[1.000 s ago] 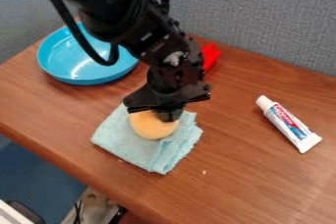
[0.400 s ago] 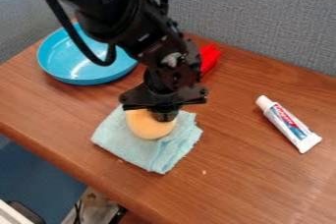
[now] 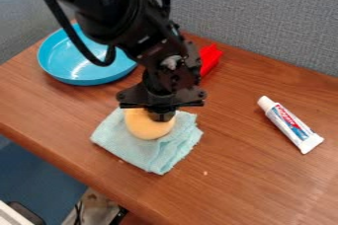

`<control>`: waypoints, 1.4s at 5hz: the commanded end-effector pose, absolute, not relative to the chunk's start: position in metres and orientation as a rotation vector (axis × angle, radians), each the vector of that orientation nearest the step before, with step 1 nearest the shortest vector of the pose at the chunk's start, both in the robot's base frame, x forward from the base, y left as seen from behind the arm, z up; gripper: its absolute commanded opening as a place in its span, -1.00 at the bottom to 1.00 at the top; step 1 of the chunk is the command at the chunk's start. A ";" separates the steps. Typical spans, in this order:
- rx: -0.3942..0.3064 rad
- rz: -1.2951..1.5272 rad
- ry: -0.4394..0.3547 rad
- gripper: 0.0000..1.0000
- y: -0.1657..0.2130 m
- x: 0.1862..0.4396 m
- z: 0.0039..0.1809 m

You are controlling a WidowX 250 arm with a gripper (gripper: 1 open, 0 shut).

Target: Put the yellow ball on the blue plate

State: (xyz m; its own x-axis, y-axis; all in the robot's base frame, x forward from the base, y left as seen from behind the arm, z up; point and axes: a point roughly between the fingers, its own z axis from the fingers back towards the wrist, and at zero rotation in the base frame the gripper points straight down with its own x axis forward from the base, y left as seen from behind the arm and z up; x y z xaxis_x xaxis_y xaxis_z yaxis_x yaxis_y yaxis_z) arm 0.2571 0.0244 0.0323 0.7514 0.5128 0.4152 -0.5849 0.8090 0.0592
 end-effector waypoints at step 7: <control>0.399 0.596 -0.123 1.00 0.055 0.209 0.005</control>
State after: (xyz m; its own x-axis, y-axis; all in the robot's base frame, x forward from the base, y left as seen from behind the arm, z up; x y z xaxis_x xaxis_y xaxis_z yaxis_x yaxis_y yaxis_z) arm 0.2355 0.0390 0.0279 0.8131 0.4731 0.3391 -0.5605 0.7935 0.2369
